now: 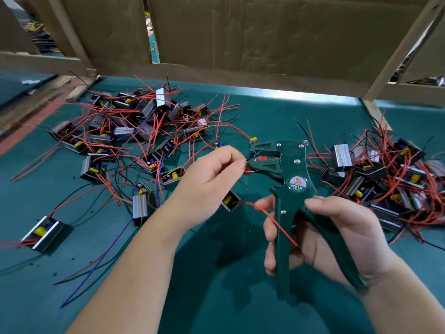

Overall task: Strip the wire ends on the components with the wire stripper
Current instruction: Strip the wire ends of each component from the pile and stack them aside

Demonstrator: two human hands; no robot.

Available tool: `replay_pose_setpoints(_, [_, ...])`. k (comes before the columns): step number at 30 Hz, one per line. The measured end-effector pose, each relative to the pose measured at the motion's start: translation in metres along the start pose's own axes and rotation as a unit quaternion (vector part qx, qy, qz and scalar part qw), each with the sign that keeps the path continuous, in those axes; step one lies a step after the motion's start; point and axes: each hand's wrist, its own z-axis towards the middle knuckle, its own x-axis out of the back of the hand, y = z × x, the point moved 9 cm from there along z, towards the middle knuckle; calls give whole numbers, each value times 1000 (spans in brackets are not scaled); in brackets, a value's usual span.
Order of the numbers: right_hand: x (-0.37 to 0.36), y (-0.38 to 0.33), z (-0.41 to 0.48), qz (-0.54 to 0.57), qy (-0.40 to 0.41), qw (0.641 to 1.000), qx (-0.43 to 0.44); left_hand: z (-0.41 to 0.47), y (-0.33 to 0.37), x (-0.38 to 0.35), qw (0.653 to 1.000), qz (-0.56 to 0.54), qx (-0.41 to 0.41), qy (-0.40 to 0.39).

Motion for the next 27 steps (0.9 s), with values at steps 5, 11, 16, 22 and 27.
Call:
replay_pose_setpoints(5, [5, 0, -2, -36, 17, 999, -4, -2, 9, 7, 993, 104, -53, 12])
replay_pose_setpoints(11, [10, -5, -1, -89, 53, 995, 14, -4, 27, 10, 968, 208, -129, 49])
replay_pose_setpoints(16, [12, -3, -1, -104, 60, 993, 12, -4, 26, 10, 965, 225, -127, 44])
replay_pose_setpoints(22, [14, -1, 1, -104, 75, 992, 8, -6, 31, 11, 957, 246, -145, 45])
replay_pose_setpoints(27, [13, 4, 4, -82, 83, 993, 9, -5, 30, 11, 952, 266, -141, 53])
